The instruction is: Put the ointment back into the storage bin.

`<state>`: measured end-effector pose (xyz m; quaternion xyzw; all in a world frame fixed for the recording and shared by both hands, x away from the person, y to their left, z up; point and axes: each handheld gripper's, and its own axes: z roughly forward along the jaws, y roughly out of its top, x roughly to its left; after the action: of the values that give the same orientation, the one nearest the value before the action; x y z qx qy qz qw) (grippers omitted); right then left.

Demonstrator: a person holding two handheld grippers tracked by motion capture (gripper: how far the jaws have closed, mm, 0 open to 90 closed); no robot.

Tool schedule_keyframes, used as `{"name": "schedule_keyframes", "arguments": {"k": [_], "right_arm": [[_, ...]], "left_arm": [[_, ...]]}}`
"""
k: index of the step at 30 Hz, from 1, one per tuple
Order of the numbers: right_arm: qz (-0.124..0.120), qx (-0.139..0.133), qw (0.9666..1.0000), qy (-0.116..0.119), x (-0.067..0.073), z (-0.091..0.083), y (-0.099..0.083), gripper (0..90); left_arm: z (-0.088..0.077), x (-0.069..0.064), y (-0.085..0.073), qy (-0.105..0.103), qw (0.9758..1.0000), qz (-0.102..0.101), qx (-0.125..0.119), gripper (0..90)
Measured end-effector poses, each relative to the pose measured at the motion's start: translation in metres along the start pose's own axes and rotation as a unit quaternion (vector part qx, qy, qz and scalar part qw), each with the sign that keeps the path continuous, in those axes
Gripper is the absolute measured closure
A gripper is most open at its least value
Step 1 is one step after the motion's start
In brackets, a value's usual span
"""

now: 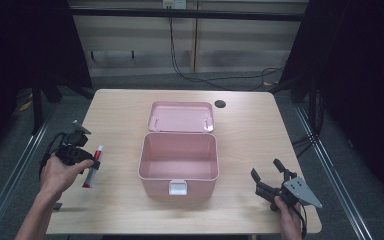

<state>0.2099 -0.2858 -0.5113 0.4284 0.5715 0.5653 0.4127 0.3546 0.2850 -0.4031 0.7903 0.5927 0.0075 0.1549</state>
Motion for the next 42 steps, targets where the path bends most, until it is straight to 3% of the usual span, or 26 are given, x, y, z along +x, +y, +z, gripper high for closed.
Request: {"name": "schedule_keyframes", "arguments": {"k": [7, 13, 22, 29, 34, 39, 42], "right_arm": [[0.0, 0.0, 1.0, 0.0, 0.0, 0.0, 0.0, 13.1], [0.0, -0.001, 1.0, 0.001, 0.0, 0.0, 0.0, 13.1], [0.0, -0.001, 1.0, 0.001, 0.0, 0.0, 0.0, 13.1], [0.0, -0.001, 1.0, 0.001, 0.0, 0.0, 0.0, 13.1], [0.0, -0.001, 1.0, 0.001, 0.0, 0.0, 0.0, 13.1], [0.0, -0.001, 1.0, 0.001, 0.0, 0.0, 0.0, 13.1], [0.0, -0.001, 1.0, 0.001, 0.0, 0.0, 0.0, 13.1]], "left_arm": [[-0.01, -0.005, 0.0, -0.005, 0.9997, 0.007, -0.021, 71.3], [-0.02, -0.01, -0.002, -0.021, 0.9988, 0.011, -0.043, 71.3], [-0.028, -0.026, -0.006, -0.027, 0.9962, 0.043, -0.071, 71.3], [-0.042, -0.034, -0.007, -0.035, 0.9935, 0.054, -0.094, 71.3], [-0.055, -0.04, -0.007, -0.033, 0.9916, 0.075, -0.101, 71.3], [-0.064, -0.044, -0.005, -0.043, 0.988, 0.097, -0.112, 71.3], [-0.067, -0.047, -0.004, -0.043, 0.9866, 0.114, -0.108, 71.3]]}}
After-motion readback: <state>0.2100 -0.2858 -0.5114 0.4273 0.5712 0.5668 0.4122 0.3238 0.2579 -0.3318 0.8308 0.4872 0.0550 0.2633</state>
